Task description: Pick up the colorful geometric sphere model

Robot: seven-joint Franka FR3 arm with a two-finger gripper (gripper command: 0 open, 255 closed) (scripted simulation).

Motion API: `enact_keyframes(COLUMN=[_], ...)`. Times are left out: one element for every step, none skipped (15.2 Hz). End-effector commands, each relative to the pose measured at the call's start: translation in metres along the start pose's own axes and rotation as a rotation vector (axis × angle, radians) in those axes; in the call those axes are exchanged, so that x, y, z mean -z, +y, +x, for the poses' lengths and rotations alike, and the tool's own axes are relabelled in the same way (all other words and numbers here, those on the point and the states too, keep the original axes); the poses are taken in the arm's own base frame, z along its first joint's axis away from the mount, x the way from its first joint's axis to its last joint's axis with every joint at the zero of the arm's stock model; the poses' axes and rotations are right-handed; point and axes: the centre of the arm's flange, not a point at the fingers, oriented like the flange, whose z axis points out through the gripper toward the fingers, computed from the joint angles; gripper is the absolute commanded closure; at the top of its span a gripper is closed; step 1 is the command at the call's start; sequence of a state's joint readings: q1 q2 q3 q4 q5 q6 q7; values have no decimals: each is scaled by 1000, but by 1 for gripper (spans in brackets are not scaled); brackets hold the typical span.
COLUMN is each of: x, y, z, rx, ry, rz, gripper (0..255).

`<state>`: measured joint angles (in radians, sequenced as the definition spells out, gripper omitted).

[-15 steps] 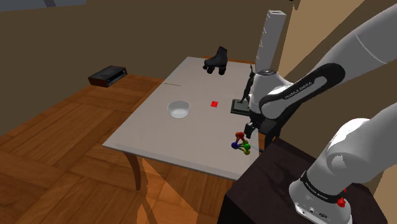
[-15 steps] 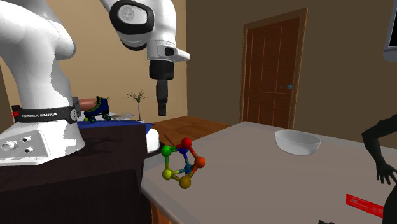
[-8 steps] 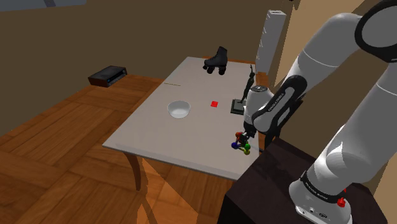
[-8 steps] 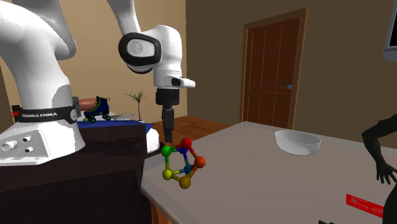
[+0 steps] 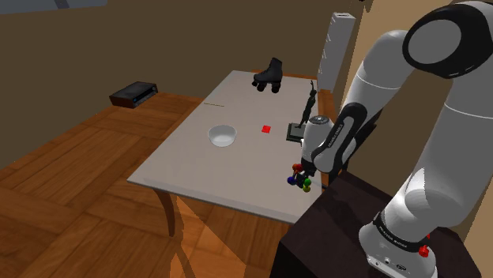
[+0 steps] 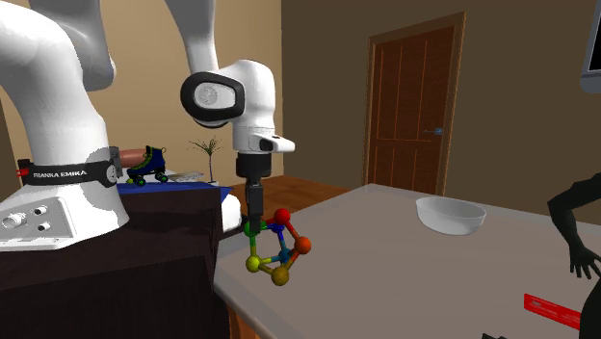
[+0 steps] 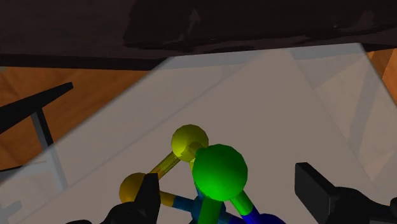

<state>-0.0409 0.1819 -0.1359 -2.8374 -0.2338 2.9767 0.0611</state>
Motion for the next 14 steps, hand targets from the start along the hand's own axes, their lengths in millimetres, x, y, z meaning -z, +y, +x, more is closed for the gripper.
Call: enact_keyframes(x=[-2, -2, -2, -2, -2, -2, -2, -2, -2, -2, 3, 8, 13, 19], y=[1, 1, 1, 1, 1, 1, 1, 1, 1, 0, 0, 1, 1, 1], z=[0, 0, 1, 1, 1, 0, 1, 1, 1, 0, 0, 0, -1, -1], rx=[0, 0, 0, 0, 0, 0, 0, 0, 0, 0, 0, 0, 0, 0], ry=[0, 0, 0, 0, 0, 0, 0, 0, 0, 0, 0, 0, 0, 0], rz=[0, 0, 0, 0, 0, 0, 0, 0, 0, 0, 0, 0, 0, 0], gripper=[255, 255, 255, 255, 255, 255, 255, 255, 255, 255, 255, 255, 255, 255])
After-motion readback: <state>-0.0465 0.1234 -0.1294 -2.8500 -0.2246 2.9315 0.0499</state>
